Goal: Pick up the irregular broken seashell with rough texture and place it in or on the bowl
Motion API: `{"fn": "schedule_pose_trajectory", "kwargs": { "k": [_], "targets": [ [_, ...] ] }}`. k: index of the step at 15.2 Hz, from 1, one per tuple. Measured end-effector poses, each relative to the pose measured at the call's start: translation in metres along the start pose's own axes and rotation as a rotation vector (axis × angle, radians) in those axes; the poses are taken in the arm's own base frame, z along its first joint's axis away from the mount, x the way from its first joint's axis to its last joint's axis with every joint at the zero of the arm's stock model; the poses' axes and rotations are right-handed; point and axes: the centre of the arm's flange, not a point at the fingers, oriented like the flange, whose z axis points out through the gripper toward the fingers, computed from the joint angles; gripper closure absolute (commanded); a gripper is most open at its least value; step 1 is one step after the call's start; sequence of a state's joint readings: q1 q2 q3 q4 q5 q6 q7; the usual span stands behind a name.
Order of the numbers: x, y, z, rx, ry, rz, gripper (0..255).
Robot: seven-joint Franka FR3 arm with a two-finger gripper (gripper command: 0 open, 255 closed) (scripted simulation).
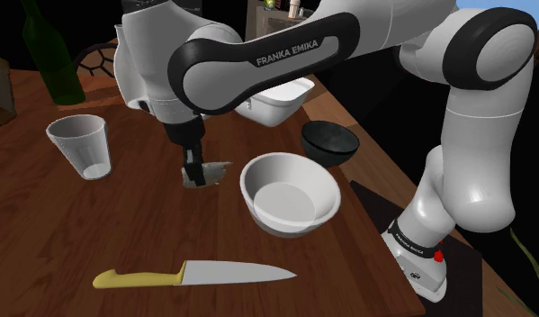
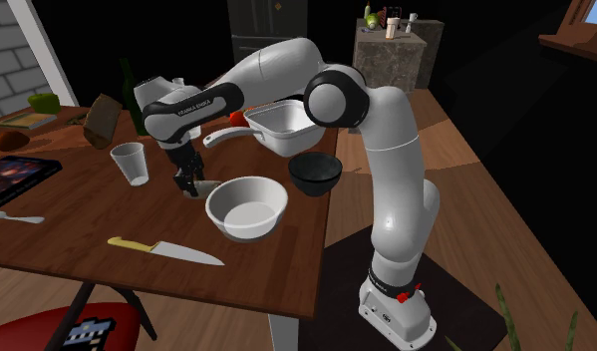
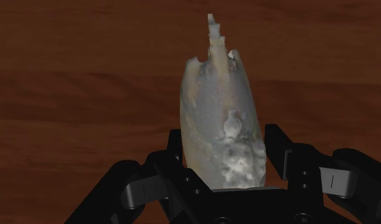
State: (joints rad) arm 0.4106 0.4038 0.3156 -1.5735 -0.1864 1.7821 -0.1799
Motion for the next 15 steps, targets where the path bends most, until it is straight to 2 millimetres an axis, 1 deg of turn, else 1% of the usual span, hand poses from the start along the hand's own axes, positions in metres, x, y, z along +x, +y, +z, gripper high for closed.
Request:
{"fn": "schedule_pose_trajectory", "kwargs": {
  "k": [3,15],
  "targets": [
    [-0.001,0.0,-0.006,0.0,-0.001,0.0,255],
    [-0.012,0.001,-0.067,0.0,0.0,0.0,255]
  ]
}}
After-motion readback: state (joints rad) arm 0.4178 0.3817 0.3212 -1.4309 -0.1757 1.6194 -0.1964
